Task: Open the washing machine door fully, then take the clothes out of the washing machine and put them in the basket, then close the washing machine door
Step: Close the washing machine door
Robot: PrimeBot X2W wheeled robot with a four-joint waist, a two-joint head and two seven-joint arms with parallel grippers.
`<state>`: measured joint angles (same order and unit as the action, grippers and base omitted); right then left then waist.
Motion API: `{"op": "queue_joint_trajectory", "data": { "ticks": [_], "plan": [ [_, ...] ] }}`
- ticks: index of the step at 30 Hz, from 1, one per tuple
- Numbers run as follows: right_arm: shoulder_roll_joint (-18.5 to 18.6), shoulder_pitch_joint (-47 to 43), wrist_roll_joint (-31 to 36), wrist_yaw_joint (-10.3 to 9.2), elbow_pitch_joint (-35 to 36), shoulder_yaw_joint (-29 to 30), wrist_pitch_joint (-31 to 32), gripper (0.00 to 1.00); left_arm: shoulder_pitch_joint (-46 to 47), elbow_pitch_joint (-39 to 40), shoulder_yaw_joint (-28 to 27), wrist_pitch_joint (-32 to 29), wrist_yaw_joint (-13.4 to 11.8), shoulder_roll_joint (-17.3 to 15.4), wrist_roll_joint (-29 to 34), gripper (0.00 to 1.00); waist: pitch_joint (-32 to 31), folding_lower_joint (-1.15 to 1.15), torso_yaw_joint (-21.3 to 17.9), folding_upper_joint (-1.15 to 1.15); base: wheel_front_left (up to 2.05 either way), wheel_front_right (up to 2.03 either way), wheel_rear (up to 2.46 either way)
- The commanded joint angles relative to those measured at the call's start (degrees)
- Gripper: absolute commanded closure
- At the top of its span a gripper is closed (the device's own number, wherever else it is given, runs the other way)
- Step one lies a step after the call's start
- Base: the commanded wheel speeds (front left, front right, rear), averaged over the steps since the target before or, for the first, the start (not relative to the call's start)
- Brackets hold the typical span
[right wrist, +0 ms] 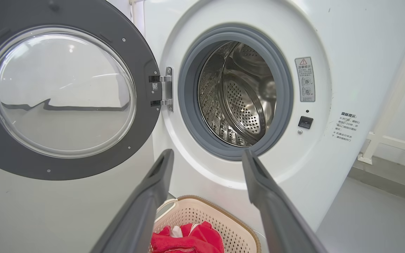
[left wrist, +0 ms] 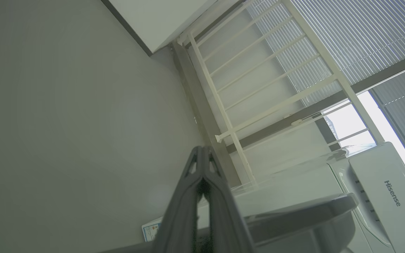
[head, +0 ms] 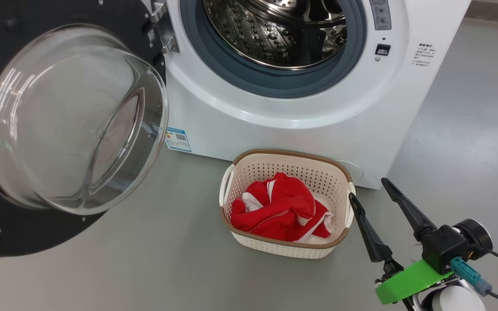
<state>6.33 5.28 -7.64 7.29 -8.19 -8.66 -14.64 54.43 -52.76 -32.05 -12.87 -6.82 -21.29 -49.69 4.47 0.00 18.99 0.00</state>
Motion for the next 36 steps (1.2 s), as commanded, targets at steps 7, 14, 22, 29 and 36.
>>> {"op": "queue_joint_trajectory", "data": {
  "ticks": [7,14,22,29,36],
  "plan": [
    [0.81,2.03,-0.67,0.20,1.74,-1.22,-0.36,0.00,1.67,-1.25,0.65,-6.46,3.87,-4.82,-1.96,1.00,0.86,0.00,-0.03,0.00,0.00,0.00,0.00],
    [0.91,1.88,-0.58,0.20,1.84,-0.52,-0.36,0.00,0.96,-1.66,1.61,-11.24,6.69,-4.55,-3.17,1.00,1.16,0.00,0.60,0.00,0.00,0.00,0.00],
    [0.50,1.87,-0.56,0.20,1.79,-0.51,-0.36,0.00,-0.48,-0.25,2.09,-15.91,9.23,-3.12,-4.99,1.00,1.00,0.00,1.36,0.00,0.00,0.00,0.00],
    [-0.13,1.27,-0.83,0.20,1.76,-0.19,-0.36,0.00,-3.44,2.92,1.39,-20.57,10.98,-0.85,-8.03,1.00,0.07,0.00,1.78,0.00,0.00,0.00,0.00],
    [-0.71,0.62,-0.68,0.20,1.83,0.11,-0.36,0.00,-7.06,8.00,1.05,-23.54,11.00,1.43,-9.74,1.00,-0.42,0.00,2.26,0.00,0.00,0.00,0.00]
  ]
}}
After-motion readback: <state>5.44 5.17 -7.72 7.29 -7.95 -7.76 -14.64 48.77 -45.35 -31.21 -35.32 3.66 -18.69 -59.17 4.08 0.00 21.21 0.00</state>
